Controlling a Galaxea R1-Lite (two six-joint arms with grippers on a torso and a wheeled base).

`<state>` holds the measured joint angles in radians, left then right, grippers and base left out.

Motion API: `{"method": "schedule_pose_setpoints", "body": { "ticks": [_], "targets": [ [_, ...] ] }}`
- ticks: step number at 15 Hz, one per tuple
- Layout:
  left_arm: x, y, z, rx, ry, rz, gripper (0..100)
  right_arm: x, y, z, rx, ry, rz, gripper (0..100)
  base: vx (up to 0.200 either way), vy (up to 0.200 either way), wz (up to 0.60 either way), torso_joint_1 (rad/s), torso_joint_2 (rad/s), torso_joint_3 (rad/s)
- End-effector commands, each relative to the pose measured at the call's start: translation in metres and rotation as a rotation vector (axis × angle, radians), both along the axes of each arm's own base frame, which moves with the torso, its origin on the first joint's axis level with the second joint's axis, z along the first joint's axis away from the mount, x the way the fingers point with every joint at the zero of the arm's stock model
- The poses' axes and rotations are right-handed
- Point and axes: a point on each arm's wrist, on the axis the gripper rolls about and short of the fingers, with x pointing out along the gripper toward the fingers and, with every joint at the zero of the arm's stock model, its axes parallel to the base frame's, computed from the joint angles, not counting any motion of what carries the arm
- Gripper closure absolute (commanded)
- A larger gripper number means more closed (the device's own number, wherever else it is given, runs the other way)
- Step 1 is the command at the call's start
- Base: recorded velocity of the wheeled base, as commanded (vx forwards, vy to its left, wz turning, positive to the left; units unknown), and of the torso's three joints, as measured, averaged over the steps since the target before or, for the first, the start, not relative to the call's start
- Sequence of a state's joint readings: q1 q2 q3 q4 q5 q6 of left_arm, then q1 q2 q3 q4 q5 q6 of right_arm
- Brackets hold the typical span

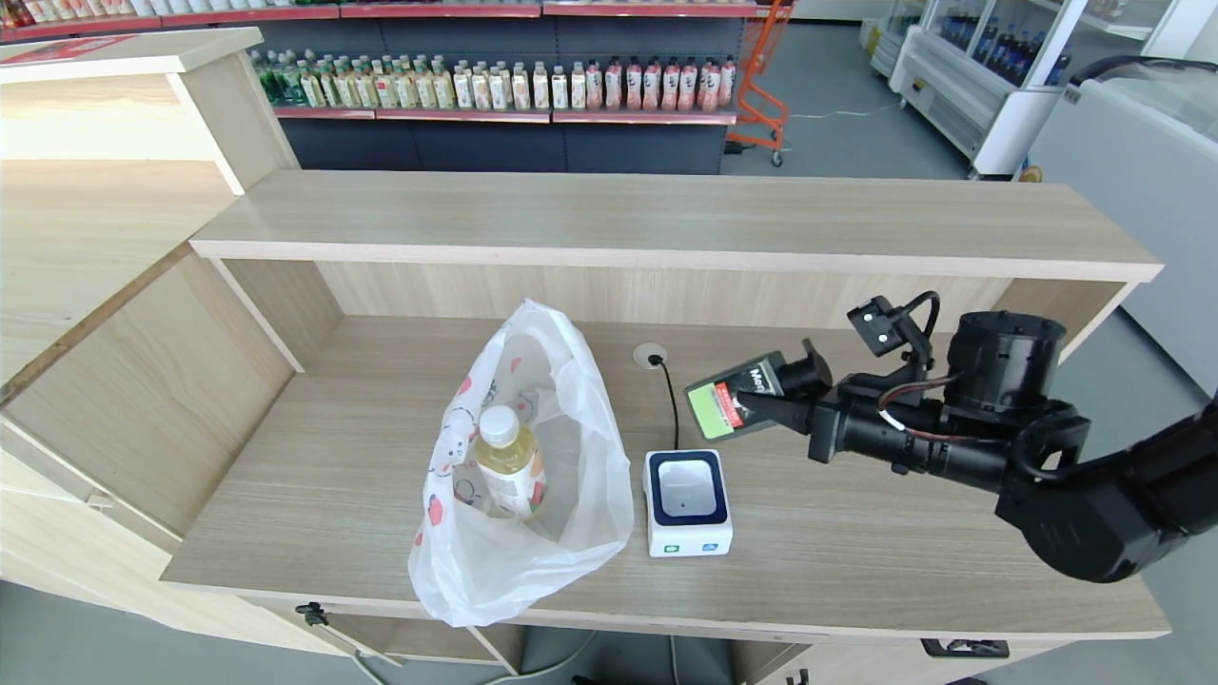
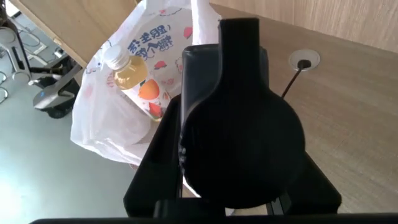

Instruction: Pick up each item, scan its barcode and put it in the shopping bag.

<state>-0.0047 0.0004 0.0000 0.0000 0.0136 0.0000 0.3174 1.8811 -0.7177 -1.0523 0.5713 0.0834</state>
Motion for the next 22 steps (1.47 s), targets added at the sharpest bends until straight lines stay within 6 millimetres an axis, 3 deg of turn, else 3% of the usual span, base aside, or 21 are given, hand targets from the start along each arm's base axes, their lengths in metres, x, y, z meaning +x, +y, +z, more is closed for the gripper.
{"method": "schedule_pose_setpoints", "body": {
  "ticks": [1, 6, 11, 17, 21, 22],
  "targets": [
    [0.000, 0.000, 0.000, 0.000, 0.000, 0.000, 0, -0.017, -0.016, 0.009, -0.011, -0.114, -0.033, 100, 0.000, 0.000, 0.00, 0.000, 0.00, 0.000],
    [0.000, 0.000, 0.000, 0.003, 0.000, 0.000, 0, -0.041, -0.028, 0.002, -0.016, -0.111, -0.051, 100, 0.000, 0.000, 0.00, 0.000, 0.00, 0.000],
    [0.000, 0.000, 0.000, 0.000, 0.000, 0.000, 0, -0.044, -0.028, 0.008, -0.007, -0.126, -0.048, 100, 0.000, 0.120, 0.00, -0.002, 0.00, 0.003],
    [0.000, 0.000, 0.000, 0.000, 0.000, 0.000, 0, -0.029, -0.018, 0.025, 0.002, -0.150, -0.029, 100, 0.000, 0.200, 0.00, 0.006, 0.00, 0.002],
    [0.000, 0.000, 0.000, 0.000, 0.000, 0.000, 0, -0.009, -0.005, 0.027, -0.014, -0.090, -0.008, 100, 0.000, 0.000, 0.00, 0.000, 0.00, 0.000],
    [0.000, 0.000, 0.000, 0.000, 0.000, 0.000, 0, 0.004, -0.001, 0.024, -0.022, -0.056, -0.007, 100, 0.000, 0.000, 0.00, 0.000, 0.00, 0.000]
  ]
}}
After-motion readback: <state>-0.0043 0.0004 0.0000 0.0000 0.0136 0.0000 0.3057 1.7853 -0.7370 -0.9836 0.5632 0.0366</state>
